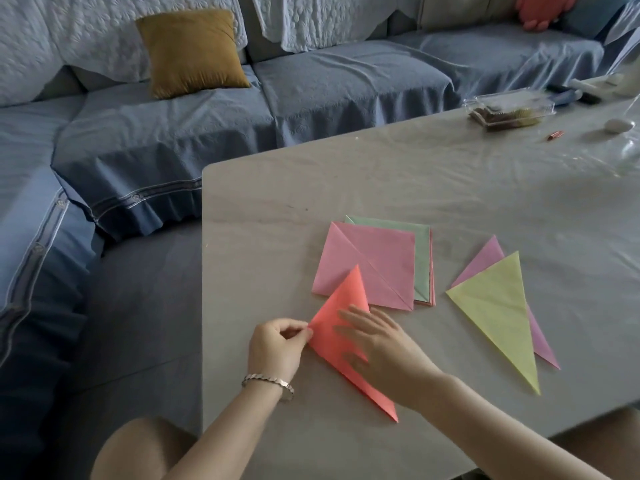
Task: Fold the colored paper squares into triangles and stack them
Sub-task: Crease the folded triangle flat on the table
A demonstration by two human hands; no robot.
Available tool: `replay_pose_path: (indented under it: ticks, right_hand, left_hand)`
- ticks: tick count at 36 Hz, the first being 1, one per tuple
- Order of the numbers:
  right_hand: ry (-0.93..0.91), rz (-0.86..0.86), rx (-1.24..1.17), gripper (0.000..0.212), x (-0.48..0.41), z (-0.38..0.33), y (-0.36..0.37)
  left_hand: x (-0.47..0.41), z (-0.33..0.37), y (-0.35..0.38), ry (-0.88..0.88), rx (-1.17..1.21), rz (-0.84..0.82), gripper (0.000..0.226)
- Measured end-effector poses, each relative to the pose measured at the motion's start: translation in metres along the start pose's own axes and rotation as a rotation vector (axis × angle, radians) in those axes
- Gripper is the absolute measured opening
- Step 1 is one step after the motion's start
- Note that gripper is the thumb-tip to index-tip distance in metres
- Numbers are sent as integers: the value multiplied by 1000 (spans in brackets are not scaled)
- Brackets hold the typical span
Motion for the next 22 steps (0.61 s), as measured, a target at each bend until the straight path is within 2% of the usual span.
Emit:
replay_pose_path:
  ticks: [4,12,19,22]
  right_hand:
    - [110,-159,98,48,12,7,29]
    - [236,-39,325,49,1,41,31]
    - [263,-122,299,45,-39,51,21]
    - [257,-221,224,50,-53,60,22]
  left_hand:
    - [-3,-10,2,20,-113,-30,24]
    - [-7,-17,3,35,-164,-64,22]
    - [-9,-20,3,48,-173,-80,15]
    - [-10,-20,2,41,-162,-92,16]
Point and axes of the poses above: each hand's wrist, its own x-axis away from the middle knuckle, its own y-axis out of the palm, z = x × y, the point moved 3 cm from there along -x, towards the middle knuckle, and after that the axes turned 7 degrees about x, right-handed, at the moved point
